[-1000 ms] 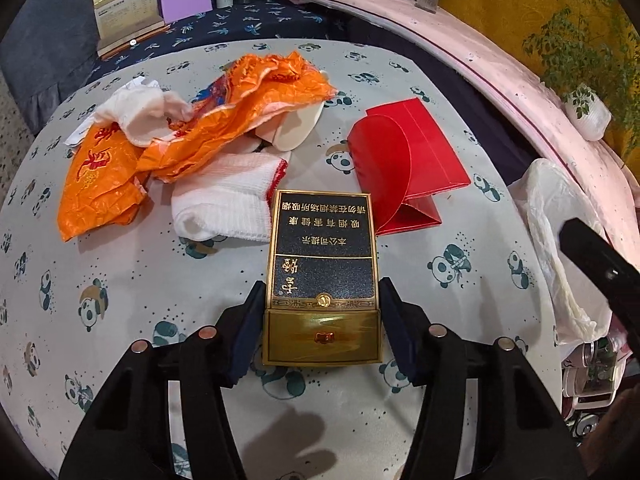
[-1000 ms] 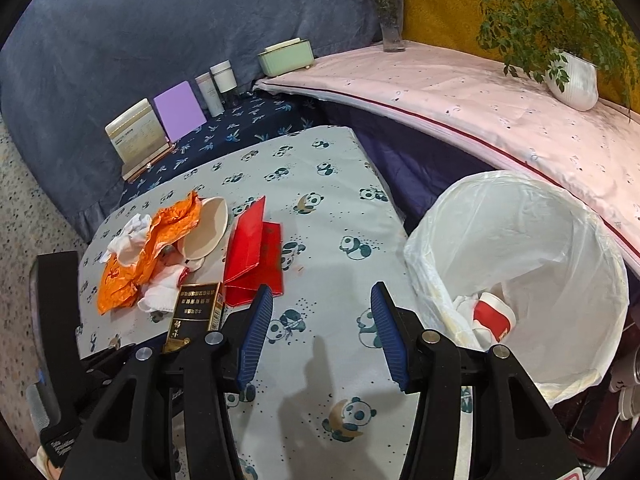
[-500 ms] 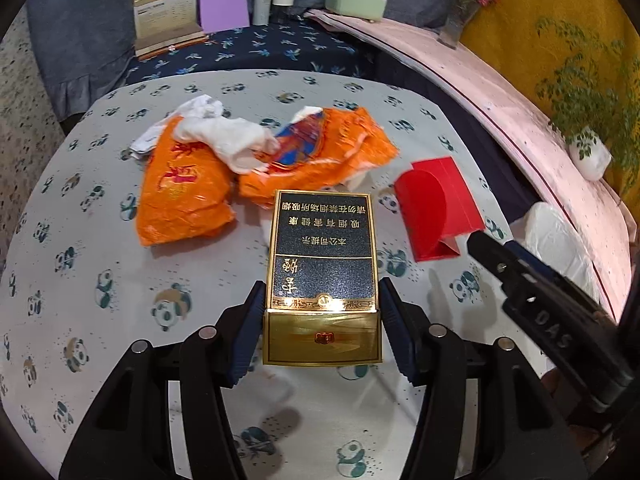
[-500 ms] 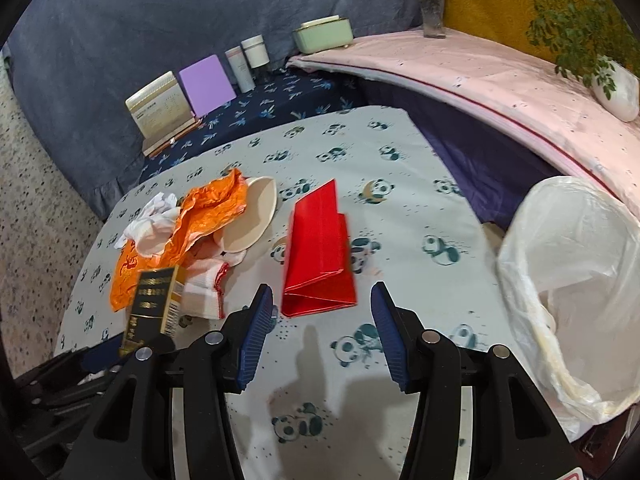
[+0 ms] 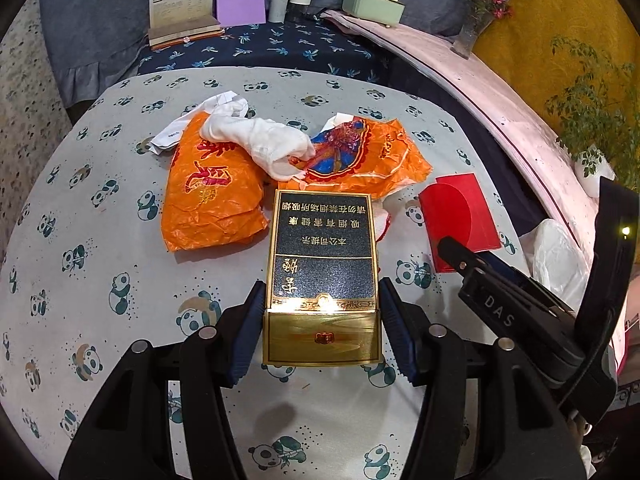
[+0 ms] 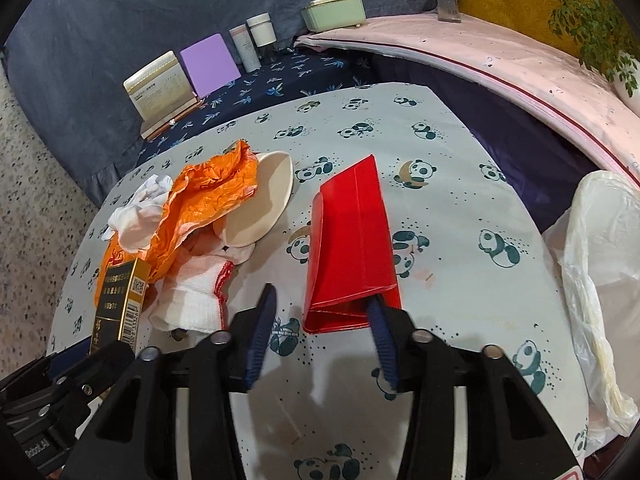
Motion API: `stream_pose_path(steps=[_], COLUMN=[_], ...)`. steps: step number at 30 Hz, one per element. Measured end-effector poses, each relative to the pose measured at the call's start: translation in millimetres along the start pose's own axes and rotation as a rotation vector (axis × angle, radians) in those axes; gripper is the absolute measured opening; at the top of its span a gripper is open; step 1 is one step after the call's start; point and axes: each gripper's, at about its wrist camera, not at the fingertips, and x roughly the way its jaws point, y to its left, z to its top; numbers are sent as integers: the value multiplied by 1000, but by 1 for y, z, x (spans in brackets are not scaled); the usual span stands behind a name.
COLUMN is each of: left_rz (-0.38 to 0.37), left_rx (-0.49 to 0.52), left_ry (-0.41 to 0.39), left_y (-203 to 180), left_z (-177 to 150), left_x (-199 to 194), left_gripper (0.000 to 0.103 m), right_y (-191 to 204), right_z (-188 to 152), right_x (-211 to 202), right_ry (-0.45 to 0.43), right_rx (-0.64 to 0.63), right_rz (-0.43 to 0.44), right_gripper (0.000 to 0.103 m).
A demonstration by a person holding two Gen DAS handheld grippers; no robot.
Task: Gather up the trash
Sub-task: 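Lift the gold box with the left tool while the right tool grasps the red packet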
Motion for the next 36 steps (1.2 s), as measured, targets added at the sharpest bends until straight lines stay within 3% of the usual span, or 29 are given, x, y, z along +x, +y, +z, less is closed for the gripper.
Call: stream_pose_path(steps=[1,4,7,20,36], left_rz=[0,-3,-8,-59,-144], left_rx=[0,3,11,119,292], left_ry=[0,-2,-3,-38,-50], left_y=[0,0,-3,-60,-167], left_z=[0,0,0,-7,-17], left_x=[0,-1,-2,-20,-29], left_gripper=[54,54,54,54,54], right_y=[0,0,-1,-25,-116], right_z=[0,1,1,1,-11], right_x=[1,0,-8,-81,-155], right_ry=[1,-2,-15,-148,-274], right_rx=[-1,4,7,36,174], right_rz=[-1,6,16,13,-92], right_gripper=[23,6,2,1,1])
